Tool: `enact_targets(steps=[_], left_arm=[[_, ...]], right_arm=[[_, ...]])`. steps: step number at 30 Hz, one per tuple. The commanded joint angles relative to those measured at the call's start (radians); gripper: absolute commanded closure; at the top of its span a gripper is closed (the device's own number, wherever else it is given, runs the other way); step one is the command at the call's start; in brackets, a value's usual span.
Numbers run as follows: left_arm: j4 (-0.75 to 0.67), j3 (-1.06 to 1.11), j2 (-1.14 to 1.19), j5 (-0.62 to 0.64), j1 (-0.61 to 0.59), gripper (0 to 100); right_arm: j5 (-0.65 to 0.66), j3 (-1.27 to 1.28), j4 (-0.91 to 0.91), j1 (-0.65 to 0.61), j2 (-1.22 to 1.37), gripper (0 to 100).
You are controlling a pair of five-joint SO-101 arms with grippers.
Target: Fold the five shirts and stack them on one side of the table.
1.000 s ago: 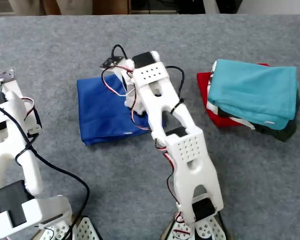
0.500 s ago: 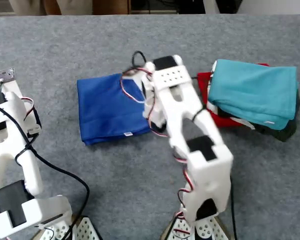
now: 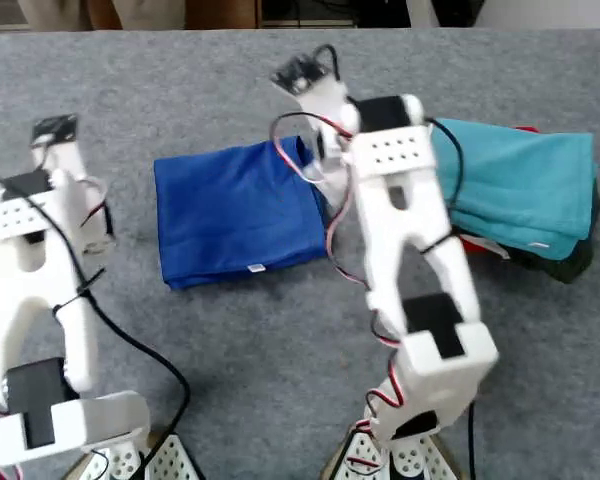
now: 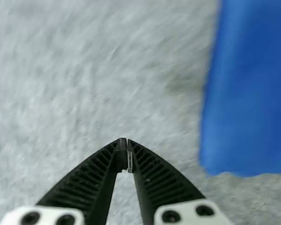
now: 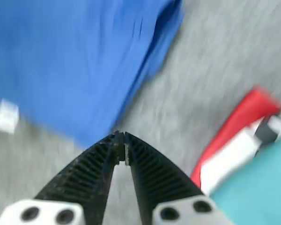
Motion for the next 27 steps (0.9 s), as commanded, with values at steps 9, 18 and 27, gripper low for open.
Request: enact_targets(steps=[9,18,27], left_arm=[[-0.255,-0.209,0.243,0.155,0.196,98],[-0.522,-0.451,0.573,0.147,0.227,98],[-0.400,-0.677,0.771,0.040,0.164,98]], right_arm=[[-0.153,-0.539,-0.130,-0.044,0.538,99.7],[-0.149,-1.013,-0.006,-0.004,0.880,99.7],[-0.147,-1.322,0.058,0.124,1.107,99.7]])
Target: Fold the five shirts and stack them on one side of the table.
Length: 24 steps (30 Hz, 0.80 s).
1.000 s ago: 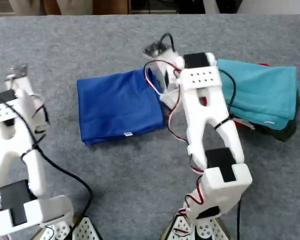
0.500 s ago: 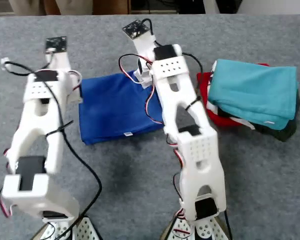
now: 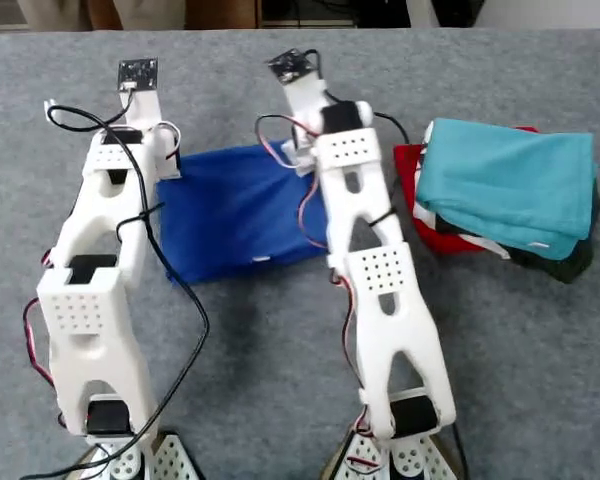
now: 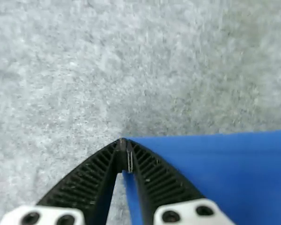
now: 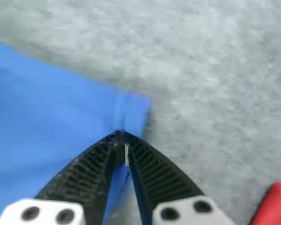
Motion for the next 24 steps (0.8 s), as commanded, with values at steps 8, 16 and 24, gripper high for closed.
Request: enact_targets(steps=[8,16,24], left_arm=[[0.092,-0.160,0.007,-0.055,-0.018,98],[0.322,-0.295,-0.062,-0.055,-0.038,98],[0.416,-0.322,-0.054,-0.055,-0.020,98]], right_arm=[[-0.002,-0.110,0.199,0.010,-0.111,99.7],[-0.005,-0.070,0.270,0.012,-0.361,99.8],[0.000,0.811,0.219,-0.030,-0.909,99.8]])
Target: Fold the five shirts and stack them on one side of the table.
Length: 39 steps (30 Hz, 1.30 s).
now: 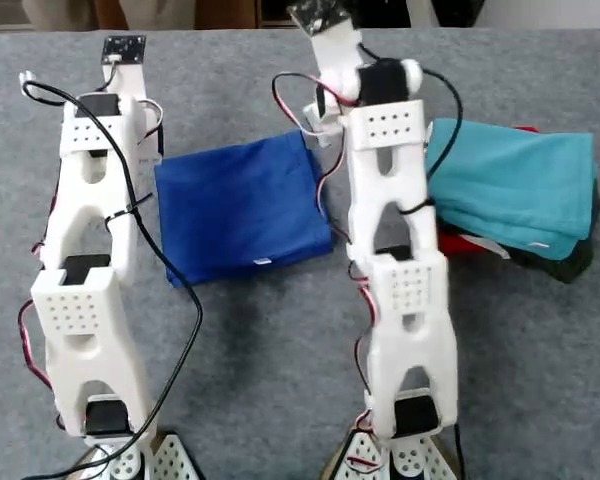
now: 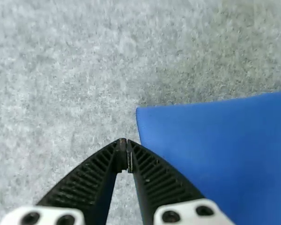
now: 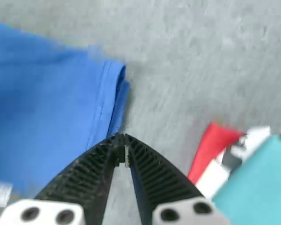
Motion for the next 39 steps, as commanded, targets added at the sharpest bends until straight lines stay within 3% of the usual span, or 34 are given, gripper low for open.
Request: enact_targets(steps=[1,8,14,20,24,33,39], left_arm=[[-0.015,-0.038,-0.012,-0.005,0.011,98],[-0.023,-0.049,0.081,-0.003,0.034,98],[-0.060,-0.074,0.166,-0.020,0.040,98],[-0.066,-0.160,0.249,-0.068,0.021,98],[-0.064,-0.186,0.263,-0.075,0.014,98],[0.057,-0.270,0.220,-0.075,0.044,98],[0.037,-0.275,0.220,-0.075,0.048,98]], right_arm=[[0.000,0.529,-0.080,-0.033,-0.306,99.8],[-0.002,1.225,-0.489,-0.033,-0.524,99.8],[-0.002,1.503,-0.715,0.035,-0.527,99.7],[0.014,1.552,-0.743,0.122,-0.527,99.7],[0.069,1.524,-0.666,0.116,-0.547,99.8],[0.068,1.397,-0.568,-0.082,-0.774,99.8],[0.031,1.437,-0.766,-0.148,-0.699,99.7]])
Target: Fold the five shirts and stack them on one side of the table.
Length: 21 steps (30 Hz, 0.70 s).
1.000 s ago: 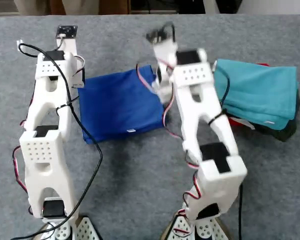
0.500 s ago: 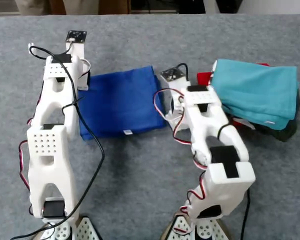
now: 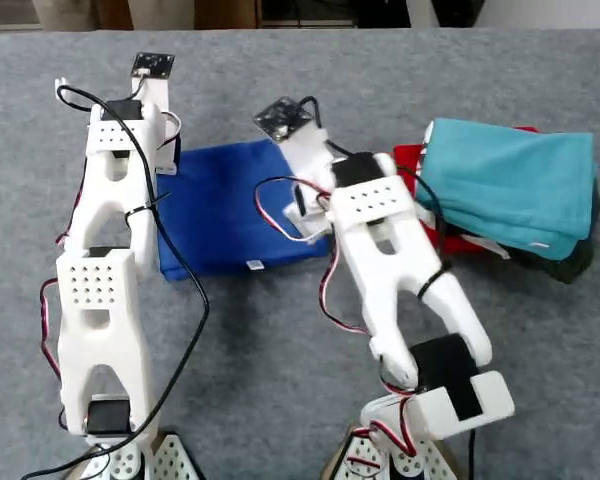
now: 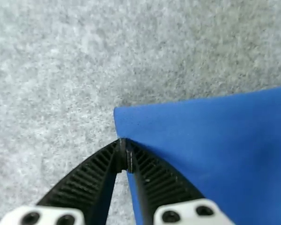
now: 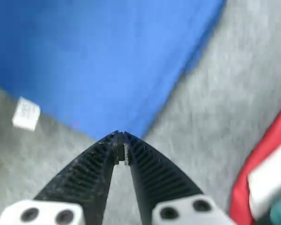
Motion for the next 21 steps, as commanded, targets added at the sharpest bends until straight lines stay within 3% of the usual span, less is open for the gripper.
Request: enact_targets(steps=[1,6,10,14,21], left_arm=[[-0.009,-0.037,-0.047,-0.009,0.008,98],[-0.028,-0.049,-0.002,-0.009,0.000,98],[-0.124,-0.052,0.085,-0.011,-0.012,98],[-0.133,-0.054,0.114,-0.011,-0.011,98],[-0.009,-0.201,0.114,-0.011,-0.020,98]], right_arm=[[-0.028,0.010,-0.118,-0.016,0.061,99.7],[-0.023,0.007,-0.161,0.051,0.311,99.7],[-0.023,-0.133,0.005,0.091,0.355,99.7],[-0.023,-0.191,0.075,0.107,0.366,99.7],[-0.023,-0.352,0.258,0.054,0.344,99.7]])
